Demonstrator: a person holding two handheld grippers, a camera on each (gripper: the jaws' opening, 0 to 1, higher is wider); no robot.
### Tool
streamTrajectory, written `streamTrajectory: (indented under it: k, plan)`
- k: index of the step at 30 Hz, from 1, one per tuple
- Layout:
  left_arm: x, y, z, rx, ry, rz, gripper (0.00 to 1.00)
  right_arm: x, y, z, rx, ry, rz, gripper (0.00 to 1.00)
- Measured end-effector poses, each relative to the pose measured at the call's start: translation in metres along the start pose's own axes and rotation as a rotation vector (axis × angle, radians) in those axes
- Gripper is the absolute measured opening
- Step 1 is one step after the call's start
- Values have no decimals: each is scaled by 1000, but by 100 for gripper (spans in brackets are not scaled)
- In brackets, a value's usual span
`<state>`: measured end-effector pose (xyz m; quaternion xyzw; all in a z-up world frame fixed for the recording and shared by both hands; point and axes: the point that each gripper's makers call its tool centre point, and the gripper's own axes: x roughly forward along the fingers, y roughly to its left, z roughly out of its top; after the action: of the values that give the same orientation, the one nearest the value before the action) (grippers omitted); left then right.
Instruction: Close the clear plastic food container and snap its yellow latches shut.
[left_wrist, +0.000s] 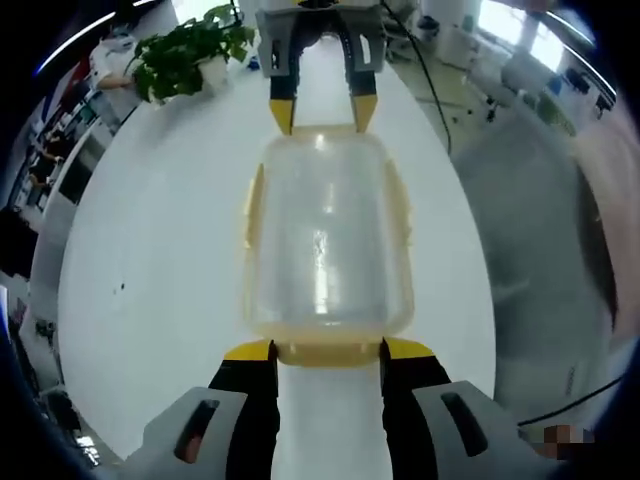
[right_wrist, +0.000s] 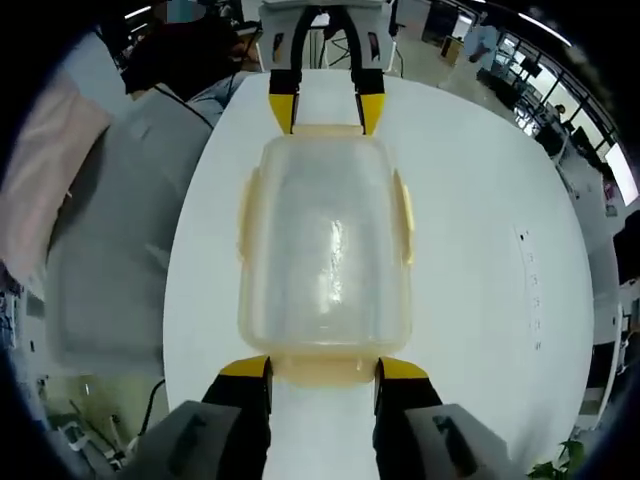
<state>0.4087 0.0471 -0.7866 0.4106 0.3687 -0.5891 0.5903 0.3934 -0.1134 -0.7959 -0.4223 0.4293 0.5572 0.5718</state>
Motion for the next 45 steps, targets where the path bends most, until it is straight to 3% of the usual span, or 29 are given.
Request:
streamTrajectory:
  k: [20,45]
  plan:
    - [12,-1,12,-12,-1,-13,37,3,-1,-17,3,11,23,37]
    - [34,2,2,-26,13,-42,37,24,-4,-24,23,31,43,38]
